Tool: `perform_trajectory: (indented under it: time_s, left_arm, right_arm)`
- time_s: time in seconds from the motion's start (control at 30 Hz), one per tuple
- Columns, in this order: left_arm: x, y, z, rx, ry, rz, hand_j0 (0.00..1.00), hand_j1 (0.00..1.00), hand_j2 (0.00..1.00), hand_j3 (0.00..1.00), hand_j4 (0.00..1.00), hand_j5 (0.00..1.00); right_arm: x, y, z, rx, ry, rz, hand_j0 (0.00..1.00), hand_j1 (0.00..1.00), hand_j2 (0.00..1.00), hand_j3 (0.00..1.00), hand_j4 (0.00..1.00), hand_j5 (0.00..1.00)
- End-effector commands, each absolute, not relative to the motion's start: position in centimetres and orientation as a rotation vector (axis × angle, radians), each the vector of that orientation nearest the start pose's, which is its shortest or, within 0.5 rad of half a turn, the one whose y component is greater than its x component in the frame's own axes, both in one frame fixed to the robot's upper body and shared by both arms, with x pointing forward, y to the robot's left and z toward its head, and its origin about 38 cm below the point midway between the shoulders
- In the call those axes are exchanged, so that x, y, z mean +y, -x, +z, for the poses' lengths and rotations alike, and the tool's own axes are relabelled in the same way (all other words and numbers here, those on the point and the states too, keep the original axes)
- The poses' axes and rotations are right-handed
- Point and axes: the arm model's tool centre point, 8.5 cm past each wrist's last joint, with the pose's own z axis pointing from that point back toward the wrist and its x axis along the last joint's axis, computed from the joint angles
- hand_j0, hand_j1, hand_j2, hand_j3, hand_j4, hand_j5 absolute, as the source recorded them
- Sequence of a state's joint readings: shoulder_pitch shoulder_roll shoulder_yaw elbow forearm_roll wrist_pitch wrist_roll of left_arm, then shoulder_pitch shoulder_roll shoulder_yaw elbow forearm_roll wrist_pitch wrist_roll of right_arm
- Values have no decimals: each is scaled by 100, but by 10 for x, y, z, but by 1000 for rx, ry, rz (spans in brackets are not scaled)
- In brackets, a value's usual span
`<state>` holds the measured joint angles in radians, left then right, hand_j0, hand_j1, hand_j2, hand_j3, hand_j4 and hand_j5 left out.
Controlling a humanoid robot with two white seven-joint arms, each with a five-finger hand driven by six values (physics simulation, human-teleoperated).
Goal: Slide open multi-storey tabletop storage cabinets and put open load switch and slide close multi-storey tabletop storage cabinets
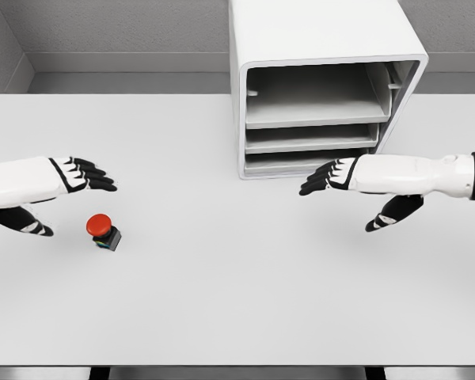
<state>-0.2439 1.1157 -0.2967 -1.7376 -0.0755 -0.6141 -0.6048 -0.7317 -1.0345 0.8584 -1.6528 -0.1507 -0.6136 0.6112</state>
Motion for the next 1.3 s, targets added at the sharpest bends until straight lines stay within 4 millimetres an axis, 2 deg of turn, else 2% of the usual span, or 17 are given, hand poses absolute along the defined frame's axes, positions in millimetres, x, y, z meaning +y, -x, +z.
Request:
perform_trajectory:
  time_s: [0.0, 0.07, 0.1, 0.23, 0.3, 0.37, 0.43, 0.5, 0.63, 0.67, 0.83, 1.0, 1.03, 1.07, 1.27]
  left_arm:
    - [360, -343, 248, -1406, -226, -2034, 100, 100, 100, 100, 100, 100]
    - [352, -341, 241, -1410, -209, -2053, 100, 100, 100, 100, 100, 100]
    - [343, -340, 230, -1416, -178, -2054, 100, 100, 100, 100, 100, 100]
    - [330, -343, 221, -1469, -151, -2029, 100, 100, 100, 100, 100, 100]
    - [332, -345, 215, -1439, -178, -2046, 100, 100, 100, 100, 100, 100]
    - [332, -351, 198, -1408, -209, -2048, 100, 100, 100, 100, 100, 100]
    - [335, -352, 198, -1400, -237, -2055, 100, 100, 100, 100, 100, 100]
    - [336, -352, 196, -1380, -273, -2080, 100, 100, 100, 100, 100, 100]
    - [340, -355, 191, -1368, -276, -2061, 100, 100, 100, 100, 100, 100]
    - [340, -355, 189, -1365, -270, -2060, 100, 100, 100, 100, 100, 100]
    - [325, -352, 176, -1388, -213, -2055, 100, 100, 100, 100, 100, 100]
    - [330, -354, 173, -1373, -216, -2045, 100, 100, 100, 100, 100, 100]
    - [331, -355, 173, -1369, -220, -2045, 98, 98, 98, 98, 98, 98]
    - [333, -355, 172, -1363, -220, -2038, 89, 89, 89, 89, 89, 89]
    - [341, -359, 168, -1352, -227, -2010, 73, 73, 73, 73, 73, 73]
  right_arm:
    - [-288, -380, 249, -1532, -112, 2026, 100, 100, 100, 100, 100, 100]
    - [-287, -380, 249, -1533, -111, 2026, 100, 100, 100, 100, 100, 100]
    - [-288, -381, 252, -1538, -104, 2026, 100, 100, 100, 100, 100, 100]
    - [-286, -381, 248, -1533, -117, 2024, 100, 100, 100, 100, 100, 100]
    - [-266, -384, 249, -1586, -155, 2030, 100, 100, 100, 100, 100, 100]
    - [-264, -389, 261, -1610, -126, 2044, 100, 100, 100, 100, 100, 100]
    - [-263, -399, 274, -1634, -84, 2044, 100, 100, 100, 100, 100, 100]
    - [-263, -408, 270, -1638, -84, 2013, 100, 100, 100, 100, 100, 100]
    - [-254, -416, 274, -1651, -57, 2037, 100, 100, 100, 100, 100, 100]
    - [-254, -419, 271, -1645, -50, 2032, 100, 100, 100, 100, 100, 100]
    - [-257, -431, 283, -1633, 7, 2006, 100, 100, 100, 100, 100, 100]
    - [-263, -449, 277, -1520, 104, 1936, 100, 100, 100, 100, 100, 100]
    - [-260, -452, 279, -1515, 109, 1921, 100, 100, 100, 100, 100, 100]
    - [-260, -454, 278, -1502, 120, 1914, 100, 100, 100, 100, 100, 100]
    - [-264, -460, 275, -1425, 192, 1892, 100, 100, 100, 100, 100, 100]
